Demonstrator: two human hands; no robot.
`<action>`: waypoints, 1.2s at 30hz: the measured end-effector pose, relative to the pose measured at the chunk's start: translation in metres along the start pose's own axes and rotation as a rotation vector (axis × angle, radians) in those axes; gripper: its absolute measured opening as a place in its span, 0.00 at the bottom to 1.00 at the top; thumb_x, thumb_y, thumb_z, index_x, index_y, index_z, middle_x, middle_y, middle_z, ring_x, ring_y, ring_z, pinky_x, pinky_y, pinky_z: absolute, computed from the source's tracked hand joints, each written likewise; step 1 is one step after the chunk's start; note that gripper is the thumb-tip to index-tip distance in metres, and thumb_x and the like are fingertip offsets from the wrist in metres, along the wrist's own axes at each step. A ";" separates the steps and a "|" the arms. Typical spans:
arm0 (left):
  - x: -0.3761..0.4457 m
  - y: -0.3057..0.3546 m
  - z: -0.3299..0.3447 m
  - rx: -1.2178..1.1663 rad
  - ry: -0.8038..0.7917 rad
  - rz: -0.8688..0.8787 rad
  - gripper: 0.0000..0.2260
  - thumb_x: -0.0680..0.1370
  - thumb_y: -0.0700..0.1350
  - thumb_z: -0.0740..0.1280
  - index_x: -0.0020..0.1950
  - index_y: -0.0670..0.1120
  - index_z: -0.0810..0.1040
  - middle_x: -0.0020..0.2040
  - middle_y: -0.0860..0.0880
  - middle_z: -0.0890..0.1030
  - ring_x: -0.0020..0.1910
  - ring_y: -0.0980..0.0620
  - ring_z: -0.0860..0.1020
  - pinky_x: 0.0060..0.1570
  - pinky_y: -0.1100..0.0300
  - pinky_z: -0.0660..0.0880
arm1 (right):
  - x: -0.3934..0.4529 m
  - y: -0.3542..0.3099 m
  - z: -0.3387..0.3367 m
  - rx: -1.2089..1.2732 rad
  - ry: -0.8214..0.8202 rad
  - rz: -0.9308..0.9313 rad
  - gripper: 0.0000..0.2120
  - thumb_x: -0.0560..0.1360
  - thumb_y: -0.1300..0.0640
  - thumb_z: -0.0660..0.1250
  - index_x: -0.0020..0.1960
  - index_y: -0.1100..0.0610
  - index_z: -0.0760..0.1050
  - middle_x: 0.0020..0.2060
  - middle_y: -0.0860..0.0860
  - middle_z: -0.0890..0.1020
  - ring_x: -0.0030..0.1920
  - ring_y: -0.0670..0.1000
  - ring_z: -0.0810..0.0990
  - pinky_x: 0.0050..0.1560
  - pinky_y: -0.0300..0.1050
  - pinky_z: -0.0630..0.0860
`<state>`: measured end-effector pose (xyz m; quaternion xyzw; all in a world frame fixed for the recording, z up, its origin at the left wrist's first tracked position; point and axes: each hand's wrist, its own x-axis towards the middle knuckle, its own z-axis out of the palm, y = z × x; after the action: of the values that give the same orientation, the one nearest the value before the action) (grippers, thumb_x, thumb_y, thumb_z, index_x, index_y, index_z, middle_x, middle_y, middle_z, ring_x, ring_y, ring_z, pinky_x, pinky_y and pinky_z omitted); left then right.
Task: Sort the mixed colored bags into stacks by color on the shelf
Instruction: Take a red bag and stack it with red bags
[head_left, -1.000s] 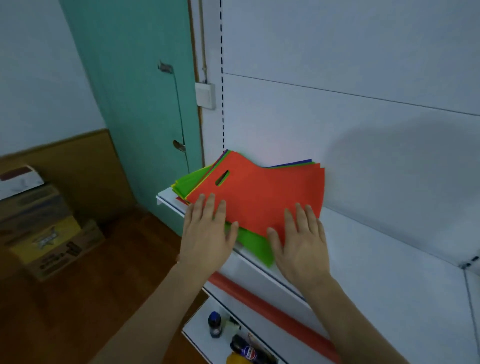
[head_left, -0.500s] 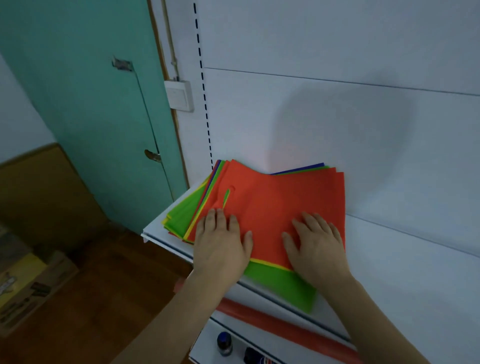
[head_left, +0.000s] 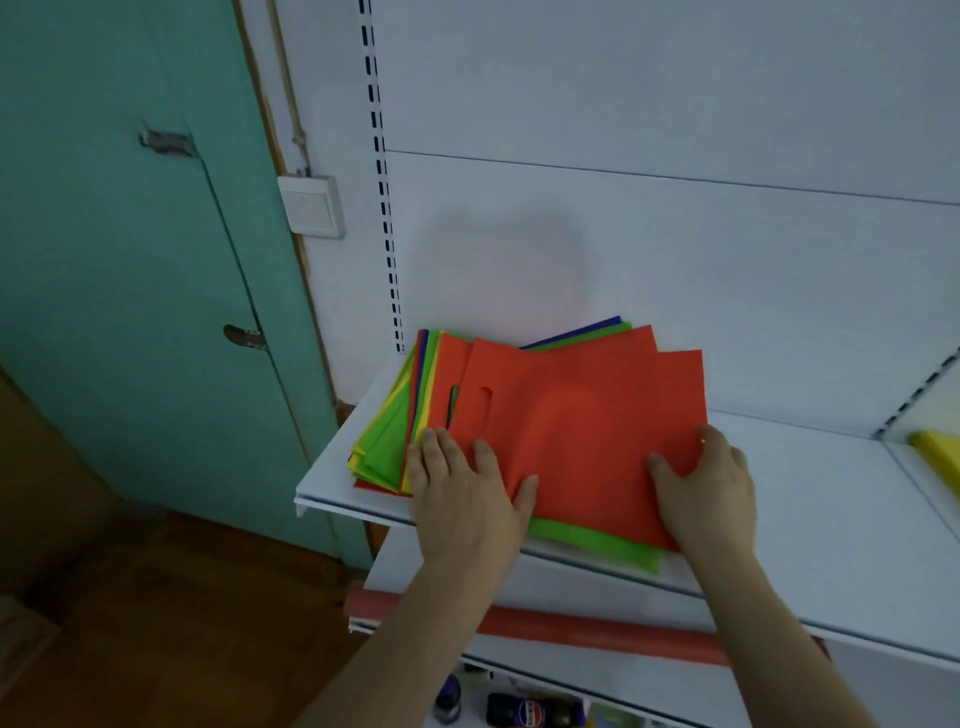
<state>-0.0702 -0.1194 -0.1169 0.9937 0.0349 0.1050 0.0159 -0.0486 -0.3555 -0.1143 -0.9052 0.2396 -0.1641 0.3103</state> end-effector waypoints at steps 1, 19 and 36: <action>-0.001 0.001 0.000 0.010 -0.002 0.009 0.39 0.81 0.72 0.46 0.78 0.45 0.69 0.79 0.31 0.65 0.81 0.33 0.57 0.79 0.36 0.49 | 0.000 0.000 -0.003 0.003 0.031 -0.024 0.33 0.76 0.51 0.74 0.77 0.59 0.68 0.66 0.64 0.76 0.67 0.68 0.74 0.67 0.61 0.72; 0.001 0.008 -0.002 -0.189 -0.038 0.009 0.44 0.75 0.80 0.39 0.77 0.55 0.70 0.78 0.47 0.68 0.81 0.40 0.56 0.80 0.42 0.53 | 0.049 0.033 -0.040 0.039 -0.134 -0.056 0.02 0.75 0.54 0.74 0.46 0.52 0.82 0.41 0.53 0.86 0.46 0.61 0.83 0.47 0.51 0.78; 0.075 0.003 -0.055 -1.411 0.356 -0.059 0.09 0.82 0.47 0.70 0.59 0.60 0.81 0.53 0.57 0.86 0.53 0.57 0.84 0.53 0.55 0.79 | 0.039 0.022 -0.064 0.579 0.258 -0.239 0.16 0.78 0.34 0.66 0.47 0.46 0.72 0.39 0.39 0.82 0.37 0.42 0.80 0.33 0.47 0.70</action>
<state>-0.0086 -0.1153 -0.0476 0.7135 -0.0124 0.2619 0.6498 -0.0523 -0.4229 -0.0742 -0.7728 0.1125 -0.3738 0.5003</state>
